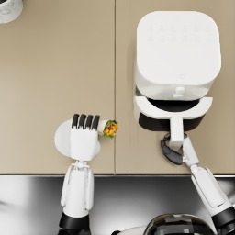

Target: Pick up the chicken rolls and place it into the air fryer

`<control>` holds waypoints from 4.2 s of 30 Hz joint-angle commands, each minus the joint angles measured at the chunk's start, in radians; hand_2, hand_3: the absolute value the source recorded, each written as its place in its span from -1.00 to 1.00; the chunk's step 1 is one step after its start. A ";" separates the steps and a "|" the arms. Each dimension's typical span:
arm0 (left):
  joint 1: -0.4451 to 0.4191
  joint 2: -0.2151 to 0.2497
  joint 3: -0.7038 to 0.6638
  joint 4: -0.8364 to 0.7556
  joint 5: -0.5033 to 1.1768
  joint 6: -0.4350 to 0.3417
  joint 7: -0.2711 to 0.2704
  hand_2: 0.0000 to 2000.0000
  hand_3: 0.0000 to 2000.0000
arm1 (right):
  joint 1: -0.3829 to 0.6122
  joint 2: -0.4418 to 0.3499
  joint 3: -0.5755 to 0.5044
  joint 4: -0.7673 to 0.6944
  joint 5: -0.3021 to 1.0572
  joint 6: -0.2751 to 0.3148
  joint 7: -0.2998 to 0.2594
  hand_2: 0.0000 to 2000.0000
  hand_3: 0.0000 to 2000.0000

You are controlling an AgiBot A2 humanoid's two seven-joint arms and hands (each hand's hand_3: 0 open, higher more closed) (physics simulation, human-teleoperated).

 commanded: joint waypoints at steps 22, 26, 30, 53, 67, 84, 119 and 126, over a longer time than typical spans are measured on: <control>0.404 0.263 0.436 0.142 0.000 -0.006 -0.002 1.00 1.00 | -0.431 -0.085 0.319 0.504 -0.003 0.216 -0.003 1.00 1.00; 0.537 0.154 0.624 0.197 0.000 -0.011 -0.002 1.00 1.00 | -0.457 -0.028 -0.238 0.438 -0.003 0.315 -0.012 1.00 1.00; 0.477 0.284 0.510 0.248 0.000 -0.012 -0.002 1.00 1.00 | -0.475 -0.057 -0.285 0.453 -0.002 0.437 -0.025 1.00 1.00; 0.171 0.019 0.049 -0.098 0.000 0.028 -0.002 -1.00 -1.00 | -0.488 -0.065 -0.312 0.446 -0.003 0.554 0.003 1.00 1.00; 0.066 0.017 -0.159 -0.134 0.000 0.028 -0.002 -1.00 -1.00 | -0.436 -0.231 -0.403 0.351 0.012 0.610 -0.017 1.00 1.00; 0.017 0.017 -0.159 -0.121 0.000 0.028 -0.002 -1.00 -1.00 | -0.430 -0.257 -0.441 0.330 0.014 0.729 -0.011 1.00 1.00; -0.010 0.017 -0.145 -0.002 0.000 0.029 -0.002 -1.00 -1.00 | 0.534 0.065 0.320 -0.461 -0.005 0.451 0.035 1.00 1.00; -0.012 0.017 -0.146 -0.003 0.000 0.029 -0.002 -1.00 -1.00 | 0.535 0.065 0.320 -0.460 -0.005 0.451 0.030 1.00 1.00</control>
